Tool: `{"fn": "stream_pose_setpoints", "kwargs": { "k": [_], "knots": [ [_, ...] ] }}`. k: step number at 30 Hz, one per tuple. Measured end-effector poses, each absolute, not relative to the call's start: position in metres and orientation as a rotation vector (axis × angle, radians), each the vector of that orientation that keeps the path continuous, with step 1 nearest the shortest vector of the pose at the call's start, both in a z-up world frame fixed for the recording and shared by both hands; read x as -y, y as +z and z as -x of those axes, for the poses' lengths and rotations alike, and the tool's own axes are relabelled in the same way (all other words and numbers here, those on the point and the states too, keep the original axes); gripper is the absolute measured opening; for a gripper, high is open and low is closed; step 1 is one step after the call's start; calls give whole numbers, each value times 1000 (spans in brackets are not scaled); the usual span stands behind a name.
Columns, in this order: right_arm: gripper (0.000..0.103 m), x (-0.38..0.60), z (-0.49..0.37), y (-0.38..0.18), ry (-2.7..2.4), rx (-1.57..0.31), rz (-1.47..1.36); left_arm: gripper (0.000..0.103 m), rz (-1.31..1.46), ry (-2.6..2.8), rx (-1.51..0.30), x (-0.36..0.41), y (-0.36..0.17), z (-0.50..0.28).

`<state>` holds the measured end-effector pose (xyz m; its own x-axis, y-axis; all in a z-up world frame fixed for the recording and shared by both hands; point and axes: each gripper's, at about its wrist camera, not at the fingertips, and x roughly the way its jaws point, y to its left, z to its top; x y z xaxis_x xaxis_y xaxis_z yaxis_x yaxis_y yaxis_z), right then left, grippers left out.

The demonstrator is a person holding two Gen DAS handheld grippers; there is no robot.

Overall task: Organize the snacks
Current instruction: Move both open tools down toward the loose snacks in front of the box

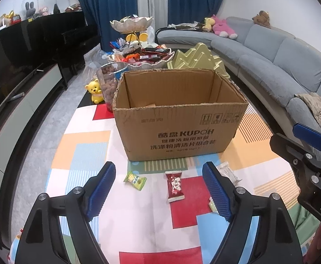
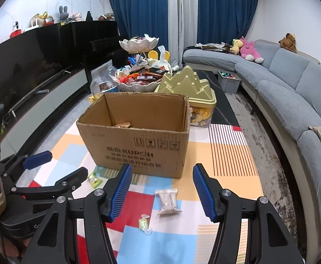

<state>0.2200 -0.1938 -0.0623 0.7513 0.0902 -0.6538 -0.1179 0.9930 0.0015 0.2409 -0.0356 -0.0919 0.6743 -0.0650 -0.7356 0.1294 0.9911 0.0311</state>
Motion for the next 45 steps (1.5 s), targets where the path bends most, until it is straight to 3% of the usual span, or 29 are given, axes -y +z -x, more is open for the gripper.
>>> {"fn": "stream_pose_setpoints", "kwargs": {
  "k": [20,45],
  "knots": [
    [58,190,-197,-100,130,-684,63,84,-130,-160,-846,44,-130,-232],
    [58,180,-203,-164,119,-787,98,84,-223,-199,-875,43,-181,-252]
  ]
}}
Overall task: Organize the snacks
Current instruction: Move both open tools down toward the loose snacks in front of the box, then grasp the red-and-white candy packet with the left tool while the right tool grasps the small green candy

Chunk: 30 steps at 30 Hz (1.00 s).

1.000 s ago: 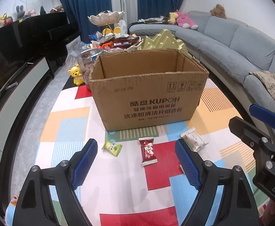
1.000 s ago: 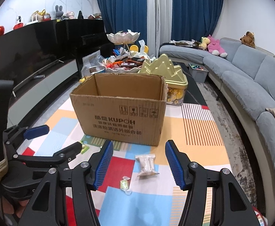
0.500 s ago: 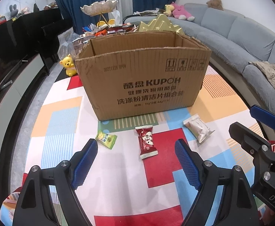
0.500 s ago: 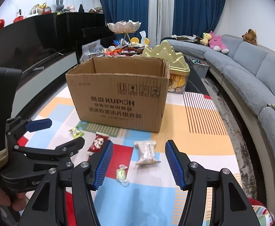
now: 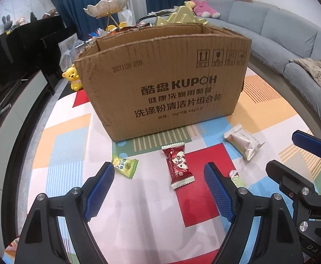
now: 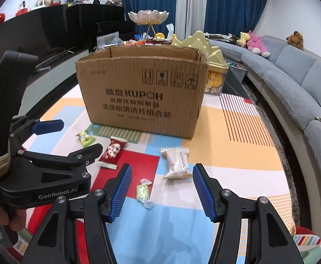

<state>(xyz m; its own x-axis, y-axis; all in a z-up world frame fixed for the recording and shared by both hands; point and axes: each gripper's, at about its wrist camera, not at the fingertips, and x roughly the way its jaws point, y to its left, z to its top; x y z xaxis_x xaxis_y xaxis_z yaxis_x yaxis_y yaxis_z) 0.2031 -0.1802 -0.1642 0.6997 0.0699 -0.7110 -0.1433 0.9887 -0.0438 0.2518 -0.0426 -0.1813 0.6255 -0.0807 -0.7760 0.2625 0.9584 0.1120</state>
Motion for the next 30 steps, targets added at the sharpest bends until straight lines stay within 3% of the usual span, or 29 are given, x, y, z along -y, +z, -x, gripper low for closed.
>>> {"fn": "stream_pose_setpoints", "kwargs": {
  "k": [13,27,30],
  "knots": [
    [58,166,-209,-193,131,-879,80,83,-244,-303,-886,43,-204,-270],
    [58,158,-218,-220,155,-944,68,68,-329,-425,-876,53,-228,-281],
    [53,160,-220,-224,154,-955,60,65,-332,-440,-880,55,-231,-285]
  ]
}}
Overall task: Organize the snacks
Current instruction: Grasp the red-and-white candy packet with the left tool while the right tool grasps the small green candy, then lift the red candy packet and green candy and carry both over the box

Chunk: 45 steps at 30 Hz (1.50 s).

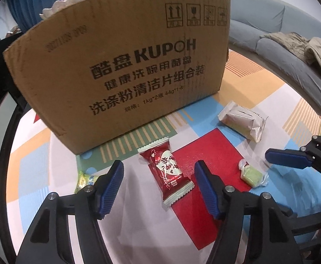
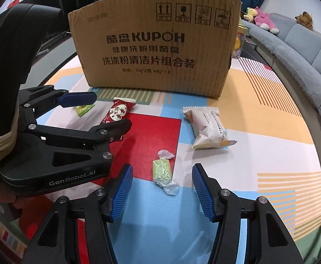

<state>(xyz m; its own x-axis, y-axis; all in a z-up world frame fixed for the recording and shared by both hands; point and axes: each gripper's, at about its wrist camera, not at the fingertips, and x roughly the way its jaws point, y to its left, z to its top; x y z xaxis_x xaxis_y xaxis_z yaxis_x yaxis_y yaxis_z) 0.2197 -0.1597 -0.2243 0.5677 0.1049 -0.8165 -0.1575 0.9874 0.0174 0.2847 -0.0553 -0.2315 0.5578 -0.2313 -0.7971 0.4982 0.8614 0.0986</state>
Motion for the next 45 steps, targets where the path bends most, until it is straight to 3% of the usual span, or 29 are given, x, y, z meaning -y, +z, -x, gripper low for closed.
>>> {"fn": "stream_pose_setpoints", "kwargs": {
  "k": [8,12,22,45],
  "knots": [
    [39,159,-221,-227,149,-937,93,56,-324,-472,-890,56,-240,-287],
    [21,158,-220,-227,159,-926,102,48,-300,-486,-884,56,-241,-286],
    [20,163,-222,-227,164,-916,94,27,-249,-510,-881,56,-245,-281],
    [20,163,-216,-210,147,-866,109,26,-248,-430,-882,53,-225,-263]
  ]
}}
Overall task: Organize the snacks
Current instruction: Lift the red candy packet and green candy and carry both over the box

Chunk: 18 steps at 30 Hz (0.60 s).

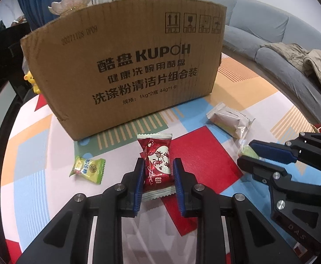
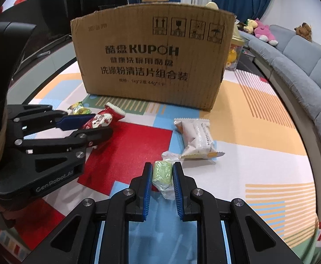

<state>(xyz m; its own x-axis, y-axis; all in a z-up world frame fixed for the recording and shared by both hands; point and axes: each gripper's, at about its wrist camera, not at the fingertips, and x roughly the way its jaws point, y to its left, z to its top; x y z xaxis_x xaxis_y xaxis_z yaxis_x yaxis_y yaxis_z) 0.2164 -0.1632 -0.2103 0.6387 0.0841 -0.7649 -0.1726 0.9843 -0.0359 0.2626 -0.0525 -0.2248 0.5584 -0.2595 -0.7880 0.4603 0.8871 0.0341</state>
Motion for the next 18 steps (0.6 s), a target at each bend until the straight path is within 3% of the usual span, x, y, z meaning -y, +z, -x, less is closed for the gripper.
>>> {"fn": "stream_pose_setpoints", "kwargs": {
  "k": [18],
  "knots": [
    [20,171,-196,-177,128,-770,117,26,-250,-363,-835,53,-192,-229]
  ]
}}
